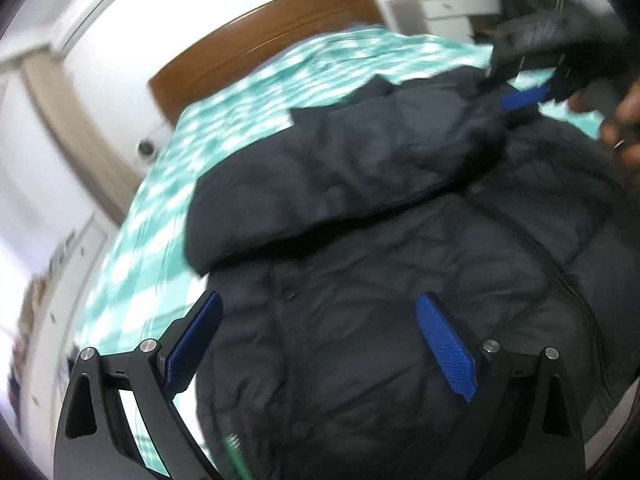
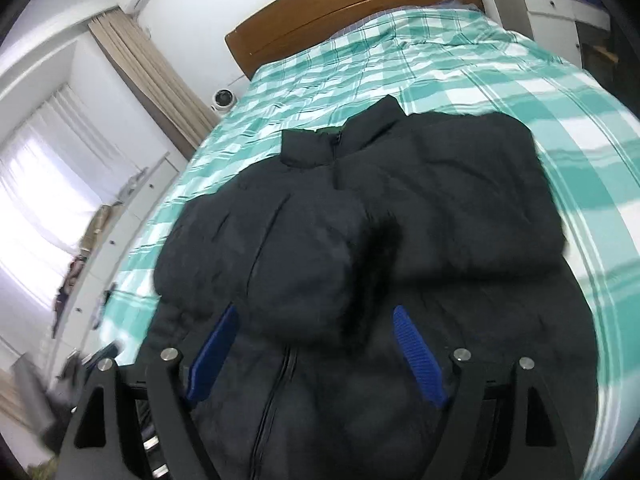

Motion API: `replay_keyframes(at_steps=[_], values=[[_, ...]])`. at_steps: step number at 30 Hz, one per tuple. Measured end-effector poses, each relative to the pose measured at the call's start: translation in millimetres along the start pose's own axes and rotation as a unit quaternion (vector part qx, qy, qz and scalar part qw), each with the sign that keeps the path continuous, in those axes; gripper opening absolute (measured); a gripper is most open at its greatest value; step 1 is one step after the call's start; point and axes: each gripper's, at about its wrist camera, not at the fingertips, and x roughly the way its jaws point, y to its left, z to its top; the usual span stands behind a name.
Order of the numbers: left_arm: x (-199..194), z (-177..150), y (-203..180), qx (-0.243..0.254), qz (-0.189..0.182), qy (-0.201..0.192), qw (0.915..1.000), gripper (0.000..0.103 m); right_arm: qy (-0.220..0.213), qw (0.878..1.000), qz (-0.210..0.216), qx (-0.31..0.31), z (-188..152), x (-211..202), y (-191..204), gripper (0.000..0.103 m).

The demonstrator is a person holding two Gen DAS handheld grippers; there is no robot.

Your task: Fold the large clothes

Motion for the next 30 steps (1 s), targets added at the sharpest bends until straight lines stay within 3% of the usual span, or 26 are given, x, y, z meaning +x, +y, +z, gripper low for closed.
replay_keyframes(at_steps=[1,2,3,4,6,10,13,15,18,20,21,24,27,30], values=[[0.0,-3.3,7.3,-0.011,0.004,0.002,0.9999,0.098,0.008,1.000,0.000,0.001,5.3,12.8,1.6,0.081],[0.1,-7.0,12.5,-0.018,0.008,0.004,0.9998,0.098,0.020,1.000,0.007,-0.004,10.3,24.4,5.5,0.070],[0.5,-7.6,22.2,-0.031,0.014,0.007,0.9994,0.098,0.025,1.000,0.008,-0.013,13.6,28.9,10.4,0.049],[3.2,-7.8,31.1,-0.041,0.017,0.009,0.9990,0.098,0.025,0.999,-0.010,-0.035,20.8,29.7,18.8,0.008],[4.9,-5.8,49.2,-0.066,0.018,0.008,0.9977,0.098,0.002,0.999,-0.008,-0.051,42.0,19.5,28.4,0.009],[8.8,4.8,75.7,-0.112,0.019,0.001,0.9935,0.098,-0.062,0.996,-0.043,-0.055,91.1,-10.3,19.8,0.009],[17.6,12.0,90.6,-0.131,0.024,0.000,0.9912,0.098,-0.076,0.993,-0.074,-0.042,113.4,-14.1,-2.0,0.009],[29.9,17.0,94.0,-0.137,0.026,0.007,0.9902,0.098,-0.057,0.992,-0.106,-0.043,116.7,3.2,-17.4,0.009],[51.7,23.1,97.3,-0.160,0.006,0.038,0.9864,0.098,-0.007,0.989,-0.141,-0.038,100.9,40.0,-37.4,0.019],[61.4,29.1,101.1,-0.175,-0.008,0.052,0.9831,0.098,0.016,0.987,-0.159,-0.030,87.4,52.6,-45.6,0.055],[64.1,33.9,105.6,-0.184,-0.017,0.053,0.9812,0.098,0.020,0.987,-0.156,-0.024,84.3,51.6,-48.8,0.063],[70.3,54.9,118.6,-0.202,-0.026,0.041,0.9781,0.098,-0.009,0.987,-0.159,-0.017,77.1,23.0,-52.1,0.066],[90.0,83.6,123.0,-0.207,-0.027,0.030,0.9776,0.098,-0.070,0.982,-0.163,-0.065,87.5,-4.1,-27.5,0.066],[120.1,107.7,123.5,-0.199,-0.016,0.026,0.9795,0.098,-0.081,0.985,-0.098,-0.120,98.7,-3.9,3.2,0.066]])
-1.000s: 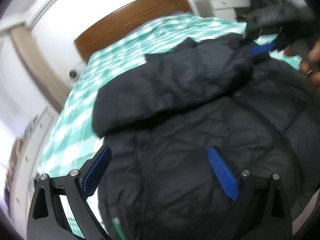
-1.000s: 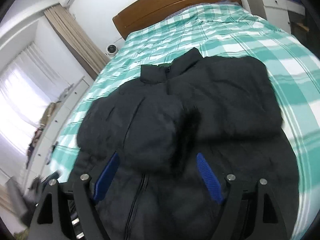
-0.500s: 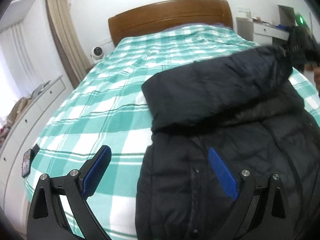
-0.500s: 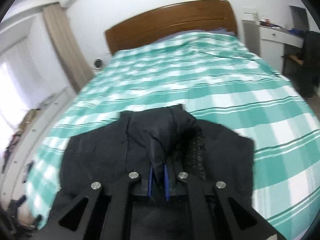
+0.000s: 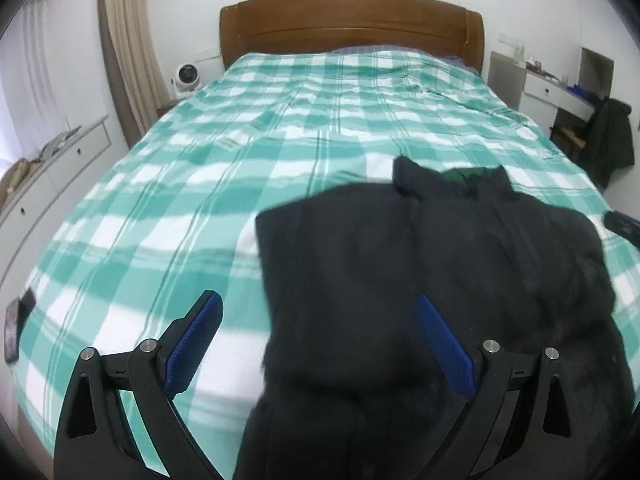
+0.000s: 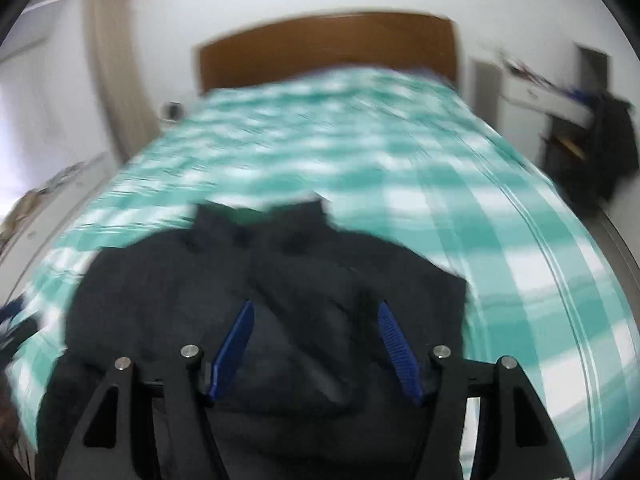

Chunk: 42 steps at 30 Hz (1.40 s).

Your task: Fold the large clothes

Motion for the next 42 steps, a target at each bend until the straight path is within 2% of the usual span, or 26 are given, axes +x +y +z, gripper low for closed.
replay_keyframes(at_steps=[2,4,6,7,9,10,12,14,20,24,26,29,31,33,35,38,42], values=[[22.2,10.0,-9.1,0.012,0.009,-0.001,0.9999,0.098,0.009,1.000,0.018,-0.022,3.7,15.5,13.1,0.066],[48.8,9.9,-18.5,0.029,0.024,0.012,0.9992,0.098,0.046,0.998,0.004,-0.041,-2.1,46.5,20.6,0.066],[83.1,-2.0,-24.6,0.048,0.039,0.054,0.9966,0.098,0.090,0.995,-0.013,-0.033,-13.7,75.2,14.5,0.066],[92.9,-8.6,-23.5,0.044,0.031,0.070,0.9961,0.098,0.113,0.993,-0.006,-0.018,-24.5,90.6,7.2,0.066],[105.9,-19.3,-12.9,0.004,0.004,0.092,0.9958,0.100,0.111,0.994,0.003,-0.009,-37.0,98.8,2.4,0.066],[112.2,-23.6,-4.2,-0.027,-0.013,0.104,0.9942,0.102,0.113,0.993,0.003,-0.011,-43.2,100.9,1.7,0.066],[119.8,-29.6,6.0,-0.059,-0.036,0.116,0.9908,0.102,0.124,0.992,0.003,-0.015,-50.1,107.9,2.6,0.066],[117.4,-30.8,4.8,-0.054,-0.034,0.114,0.9914,0.102,0.132,0.991,0.006,-0.011,-51.4,116.1,-2.1,0.066],[85.4,-18.2,0.0,-0.038,-0.017,0.105,0.9936,0.101,0.134,0.991,0.001,-0.009,-42.8,103.6,-3.3,0.066],[55.5,11.7,-4.9,-0.038,-0.026,0.048,0.9978,0.101,0.061,0.998,0.017,0.021,-20.7,60.7,-7.0,0.067],[55.6,24.3,-9.5,-0.037,-0.030,0.037,0.9982,0.101,0.048,0.999,0.015,0.021,-12.8,54.2,-6.7,0.067],[75.8,35.5,-16.6,-0.025,-0.019,0.045,0.9985,0.101,0.069,0.998,0.003,0.005,-14.3,68.0,-4.1,0.067],[102.8,31.6,-18.5,-0.018,-0.004,0.078,0.9968,0.101,0.100,0.995,-0.016,-0.005,-27.0,86.3,-3.5,0.067],[128.5,20.5,-19.0,-0.013,-0.010,0.119,0.9927,0.103,0.134,0.991,-0.022,-0.002,-42.0,101.5,-4.8,0.068],[129.5,13.8,-19.3,-0.010,-0.010,0.114,0.9934,0.103,0.114,0.993,-0.026,-0.014,-49.5,95.4,0.6,0.068],[114.2,12.4,-16.0,-0.008,-0.012,0.108,0.9941,0.101,0.107,0.993,-0.032,-0.031,-49.6,82.8,7.1,0.068],[75.9,5.5,-7.4,-0.015,-0.041,0.076,0.9961,0.102,0.067,0.997,-0.018,-0.039,-45.8,42.8,11.7,0.068]])
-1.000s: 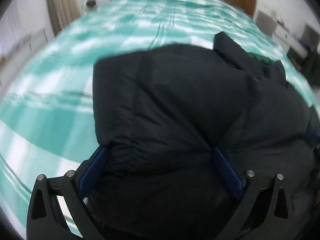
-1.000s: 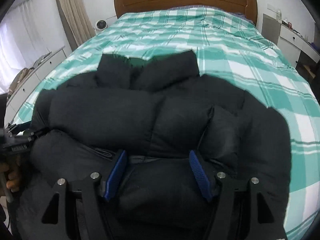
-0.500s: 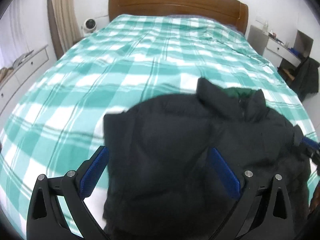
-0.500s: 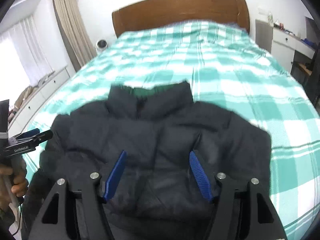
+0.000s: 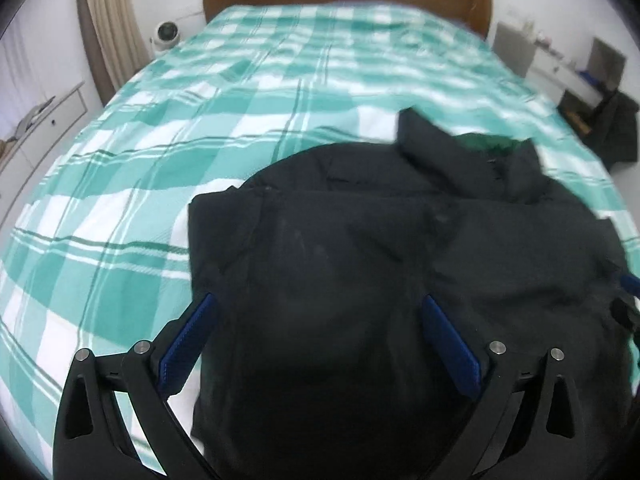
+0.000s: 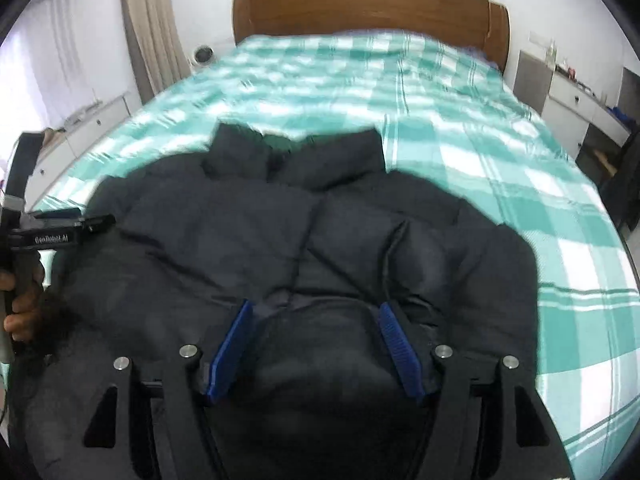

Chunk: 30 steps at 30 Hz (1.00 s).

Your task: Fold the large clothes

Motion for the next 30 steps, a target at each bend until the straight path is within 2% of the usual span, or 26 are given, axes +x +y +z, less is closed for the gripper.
replay_keyframes(at_steps=[3,4,6,9,12,15,21,30], values=[[-1.1,-21.1,2.5,-0.002,-0.009,0.009,0.9999,0.102,-0.001,1.000,0.002,0.002,-10.6,-9.4,1.2,0.071],[8.8,-27.9,1.1,0.003,-0.005,0.026,0.9996,0.103,0.012,1.000,0.002,0.005,-14.8,-4.1,1.1,0.075],[17.8,-33.1,0.4,0.003,-0.002,0.035,0.9994,0.103,0.045,0.999,-0.004,0.004,-24.8,10.0,2.0,0.075],[-8.1,-35.2,5.5,-0.015,0.002,0.022,0.9996,0.102,0.028,0.999,-0.018,-0.007,-32.0,-8.1,10.0,0.075],[-58.4,-50.4,18.2,-0.020,-0.019,-0.020,0.9994,0.102,-0.002,1.000,-0.014,0.005,-42.2,-42.8,8.6,0.075],[-91.1,-71.2,25.4,0.002,0.006,-0.037,0.9993,0.102,-0.028,0.999,-0.018,0.024,-62.8,-78.4,-1.0,0.080],[-127.3,-111.0,25.7,0.030,0.076,-0.031,0.9962,0.102,-0.032,0.997,-0.055,0.040,-109.1,-117.6,-16.6,0.081],[-151.9,-127.7,16.4,0.028,0.096,-0.036,0.9943,0.102,-0.036,0.994,-0.085,0.059,-139.0,-151.3,-31.2,0.081]])
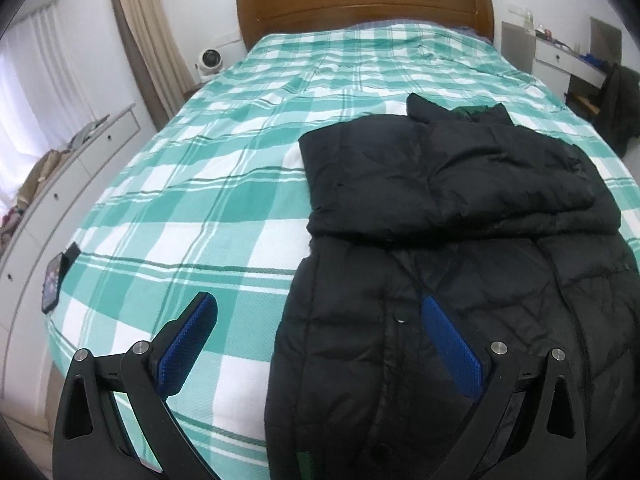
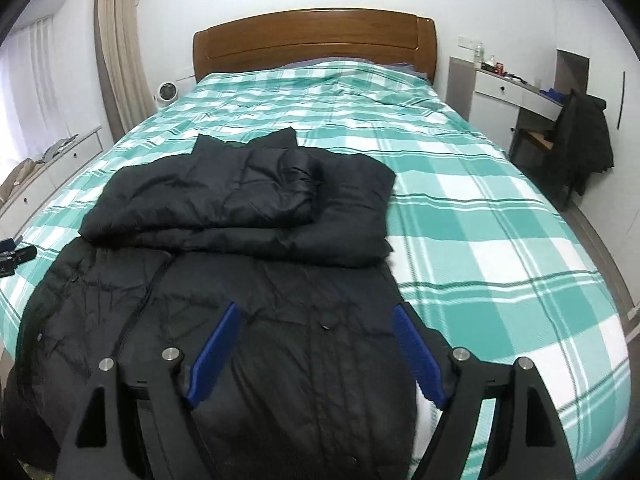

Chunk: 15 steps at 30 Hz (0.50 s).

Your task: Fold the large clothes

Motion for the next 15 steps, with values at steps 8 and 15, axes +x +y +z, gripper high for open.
replay_keyframes(at_steps=[8,15], values=[[-13.6,0.4,-4.8,0.010,0.012,-0.011,0.9998,0.102,0.007,1.000,0.000,0.004,-11.9,-6.6,1.4,0.081],[-14.4,-5.3,-2.2,0.004,0.018,-0.001,0.9998,0.102,0.013,1.000,0.006,0.005,-17.2,-7.3,8.4,0.081]])
